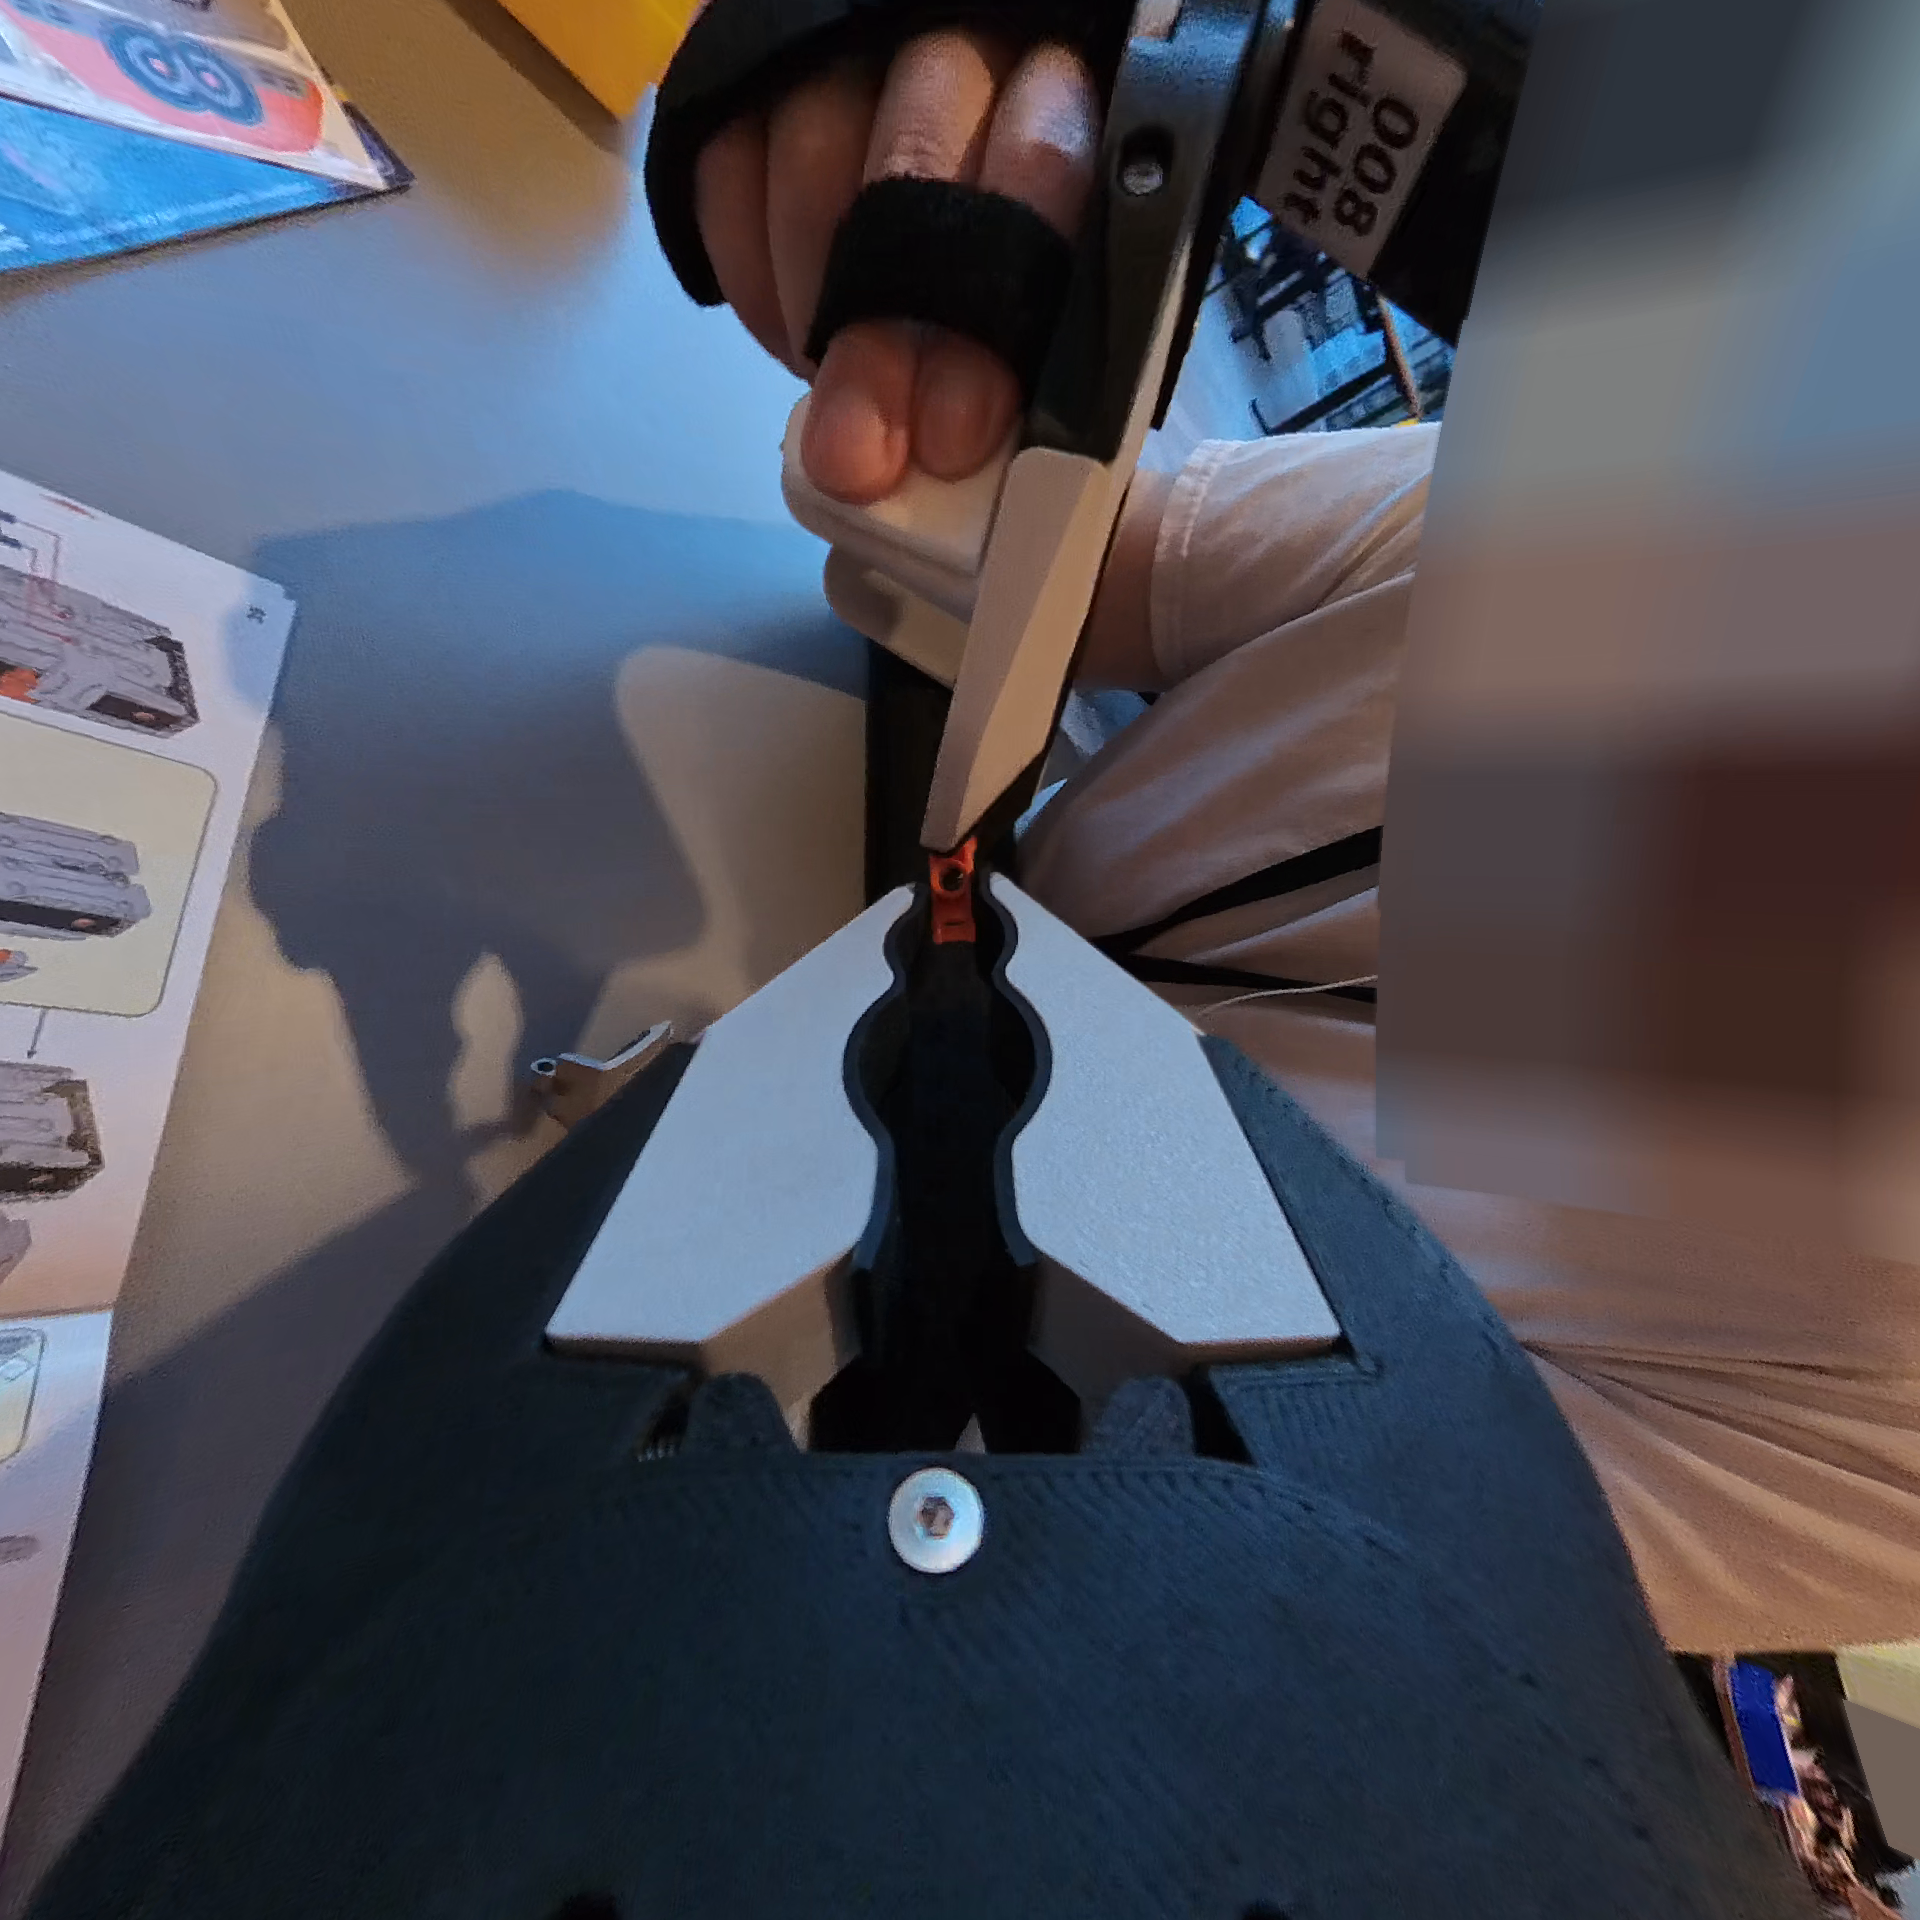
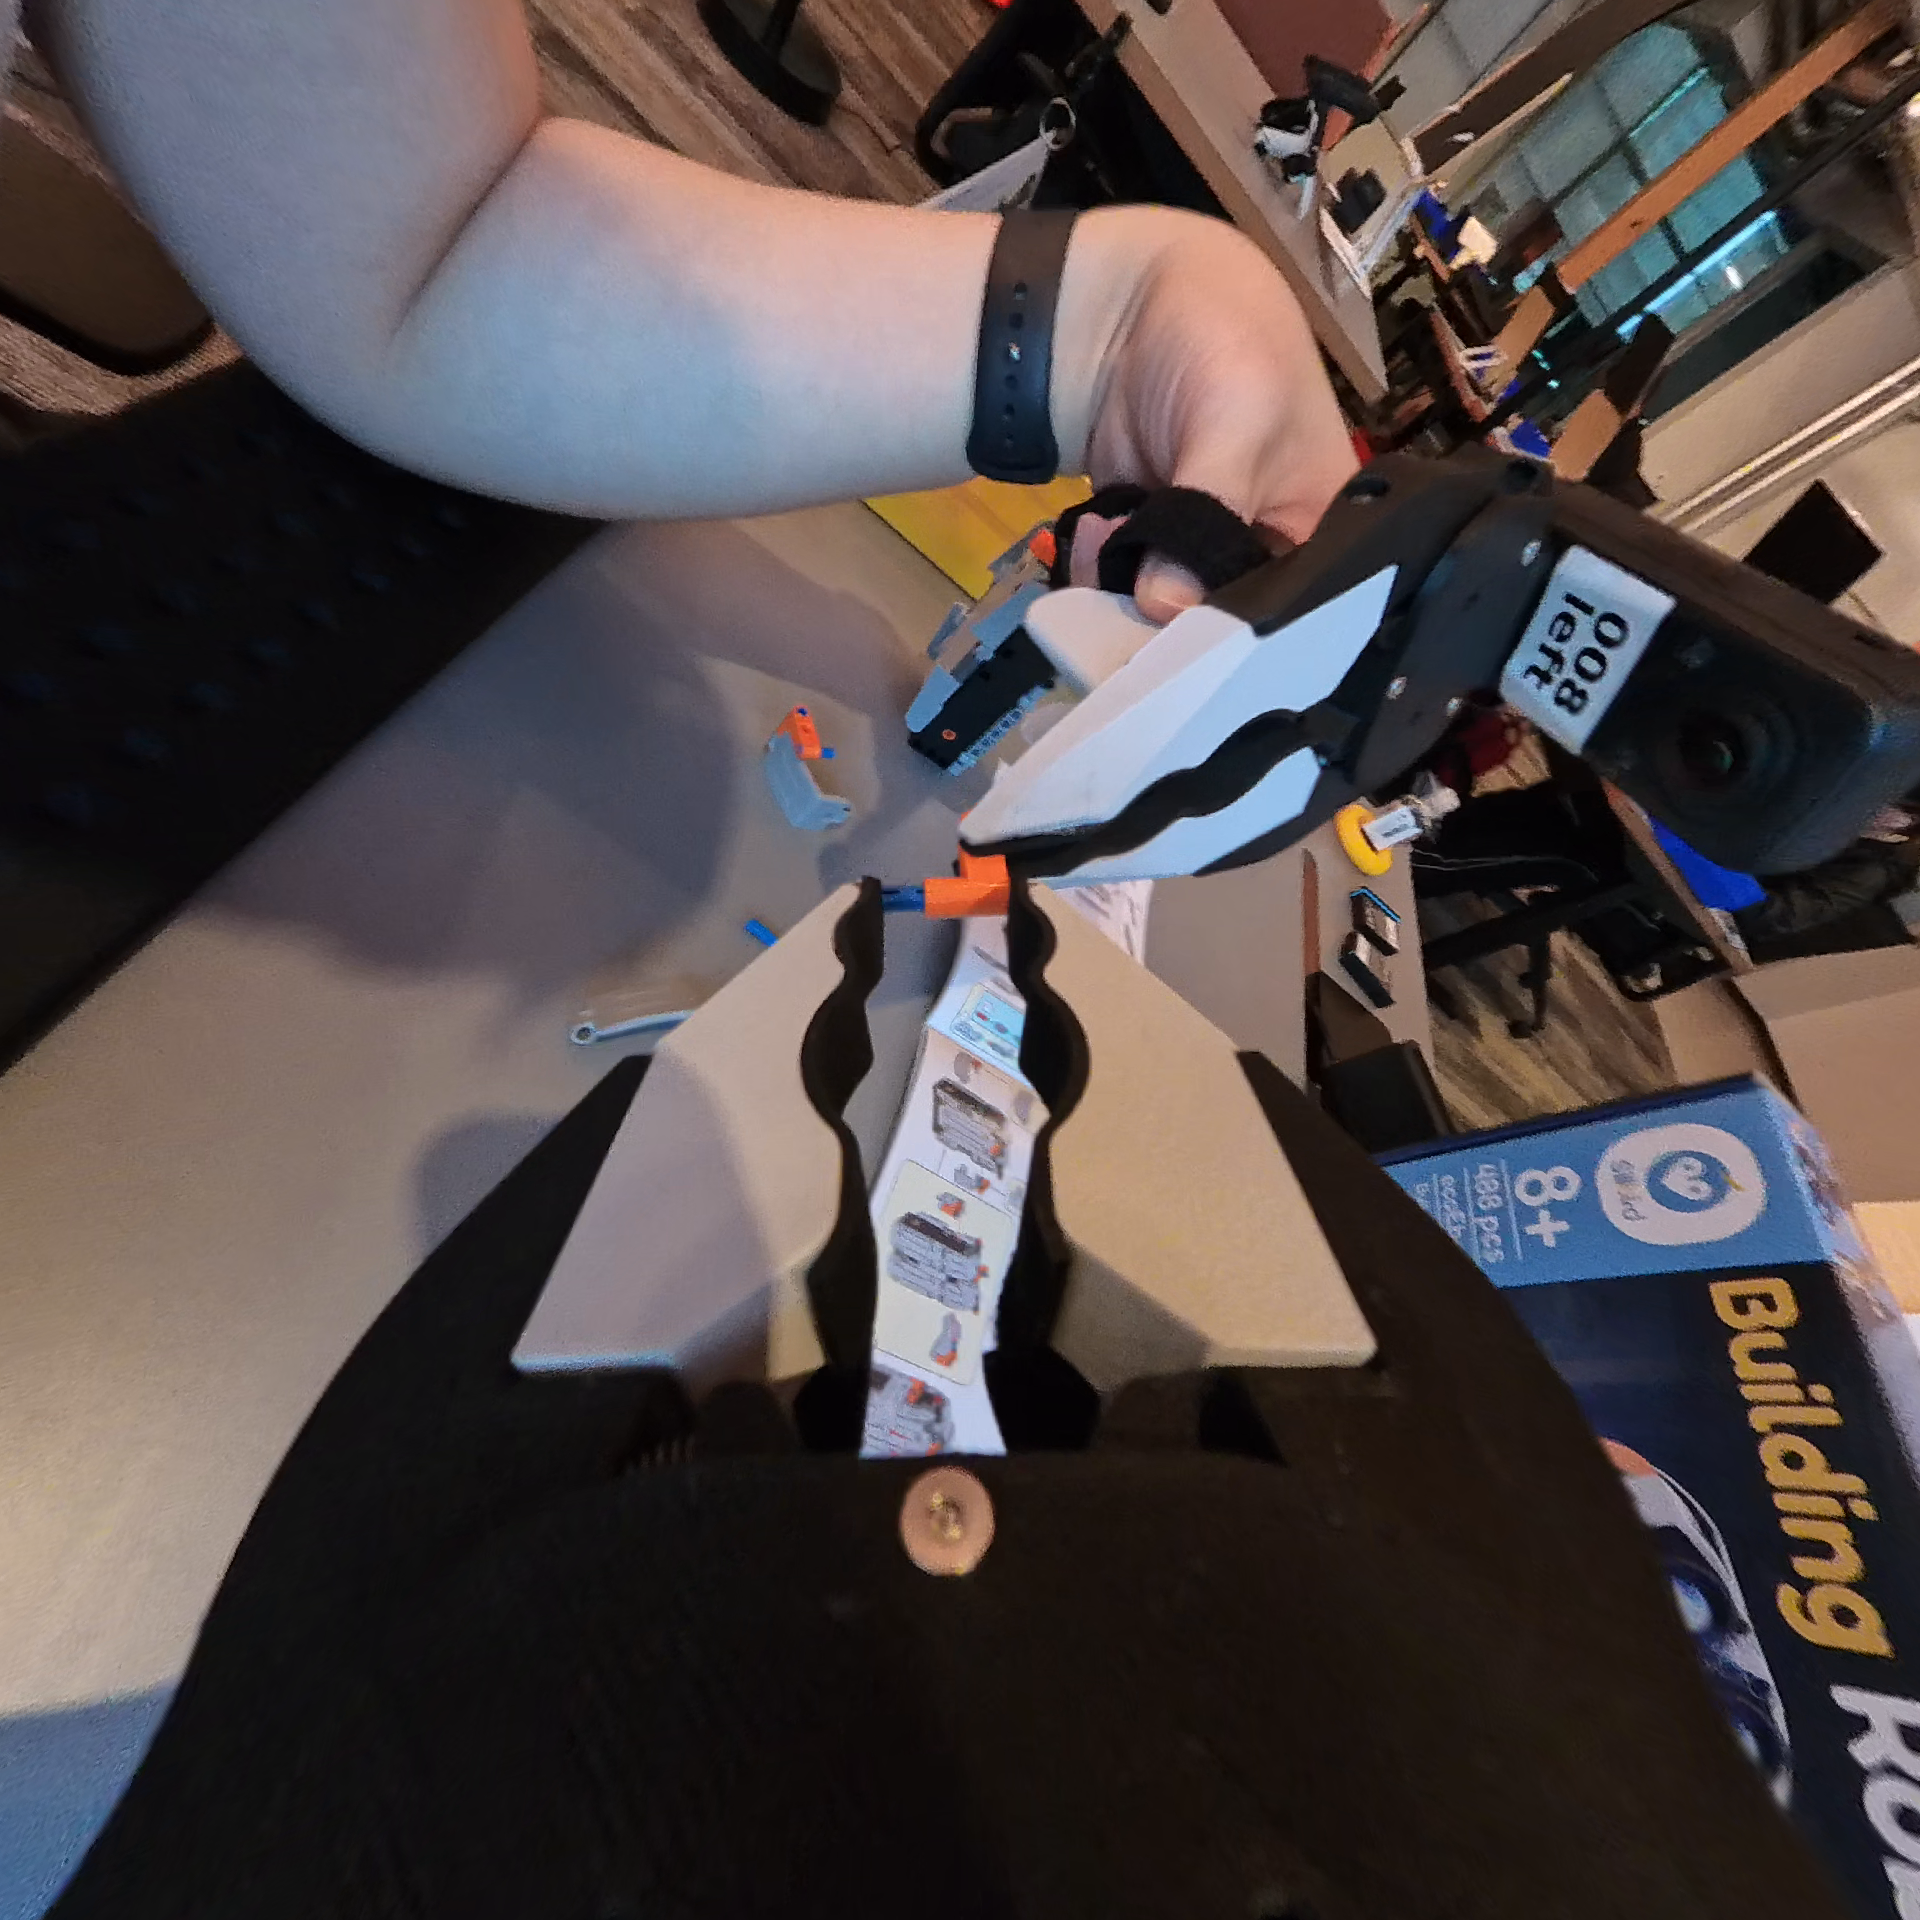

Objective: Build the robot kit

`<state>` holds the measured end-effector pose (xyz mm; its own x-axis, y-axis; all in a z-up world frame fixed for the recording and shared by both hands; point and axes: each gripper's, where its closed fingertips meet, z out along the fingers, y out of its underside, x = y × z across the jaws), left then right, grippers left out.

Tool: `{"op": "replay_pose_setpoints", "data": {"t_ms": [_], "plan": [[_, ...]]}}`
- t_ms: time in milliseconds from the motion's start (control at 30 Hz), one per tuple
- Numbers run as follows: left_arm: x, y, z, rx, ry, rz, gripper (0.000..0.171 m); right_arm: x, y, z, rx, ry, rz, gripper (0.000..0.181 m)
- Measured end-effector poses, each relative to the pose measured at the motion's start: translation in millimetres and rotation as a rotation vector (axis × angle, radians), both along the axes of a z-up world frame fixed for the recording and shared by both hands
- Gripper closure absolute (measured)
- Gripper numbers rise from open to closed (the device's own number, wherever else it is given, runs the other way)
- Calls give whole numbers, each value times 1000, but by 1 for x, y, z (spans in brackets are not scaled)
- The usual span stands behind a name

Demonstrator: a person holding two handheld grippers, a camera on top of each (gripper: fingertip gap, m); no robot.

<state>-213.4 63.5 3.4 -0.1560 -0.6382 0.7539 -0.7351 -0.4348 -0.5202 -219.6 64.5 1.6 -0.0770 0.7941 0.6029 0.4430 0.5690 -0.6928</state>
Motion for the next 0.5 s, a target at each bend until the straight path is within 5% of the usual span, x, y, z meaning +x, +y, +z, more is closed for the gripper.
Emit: {"op": "replay_pose_setpoints", "data": {"t_ms": [100, 167, 300, 500], "plan": [[0, 21, 11, -28, -48, 127, 166, 1, 17, 16, -21, 128, -91, 155], [1, 52, 11, 18, -35, 310, 165, 11, 39, 36, -16, 243, -201, 135], [14, 97, 44, -32, -237, 573, 166, 40, 74, 57, 121, 303, -438, 140], [31, 104, 30, -20, -190, 619, 166, 40, 99, 25, 353, 114, -583, 157]]}}
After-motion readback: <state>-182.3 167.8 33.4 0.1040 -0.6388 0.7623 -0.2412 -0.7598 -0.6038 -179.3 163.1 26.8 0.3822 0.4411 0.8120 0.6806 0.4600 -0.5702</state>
